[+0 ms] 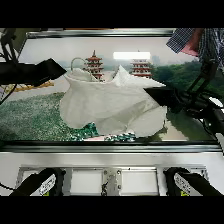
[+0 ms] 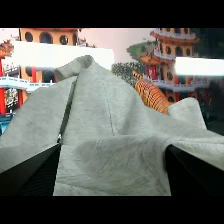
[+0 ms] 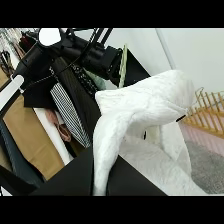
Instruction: Fold the clothes and pants, and hang the long-sleeved shirts on hangers.
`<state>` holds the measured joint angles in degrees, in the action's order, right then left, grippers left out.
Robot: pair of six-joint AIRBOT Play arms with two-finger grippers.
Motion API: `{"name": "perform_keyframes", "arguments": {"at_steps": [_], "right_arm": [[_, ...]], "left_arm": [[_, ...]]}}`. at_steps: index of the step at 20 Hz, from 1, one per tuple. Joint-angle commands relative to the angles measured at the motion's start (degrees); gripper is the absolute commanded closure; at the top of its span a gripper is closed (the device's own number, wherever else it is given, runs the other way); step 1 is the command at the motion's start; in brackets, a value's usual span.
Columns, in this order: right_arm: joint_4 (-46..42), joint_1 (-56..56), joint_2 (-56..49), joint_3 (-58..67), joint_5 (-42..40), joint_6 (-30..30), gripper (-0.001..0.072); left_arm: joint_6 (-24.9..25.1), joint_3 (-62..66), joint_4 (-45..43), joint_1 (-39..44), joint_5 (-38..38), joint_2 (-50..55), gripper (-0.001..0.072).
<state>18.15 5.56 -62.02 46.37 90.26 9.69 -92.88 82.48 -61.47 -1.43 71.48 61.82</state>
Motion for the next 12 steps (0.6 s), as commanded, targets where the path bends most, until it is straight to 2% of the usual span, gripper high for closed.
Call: {"name": "perform_keyframes", "arguments": {"at_steps": [1,4,7,9,12], "right_arm": [[1.6,0.0,0.0,0.0,-0.3,0.2,0.0702],[1.6,0.0,0.0,0.0,-1.9,0.2,0.0702],[1.6,0.0,0.0,0.0,-1.9,0.2,0.0702],[1.6,0.0,0.0,0.0,-1.9,0.3,0.0701],[1.6,0.0,0.0,0.0,-1.9,0.2,0.0701]], "left_arm": [[0.4,1.7,6.7,-4.3,-0.9,-2.0,0.0021],[4.9,2.0,15.9,-5.7,2.6,-1.8,0.0021],[7.3,2.0,22.3,-5.7,7.1,0.9,0.0021],[9.3,2.0,25.4,-5.7,9.2,2.8,0.0021],[9.8,2.0,25.1,-6.0,10.5,5.0,0.0021]]}}
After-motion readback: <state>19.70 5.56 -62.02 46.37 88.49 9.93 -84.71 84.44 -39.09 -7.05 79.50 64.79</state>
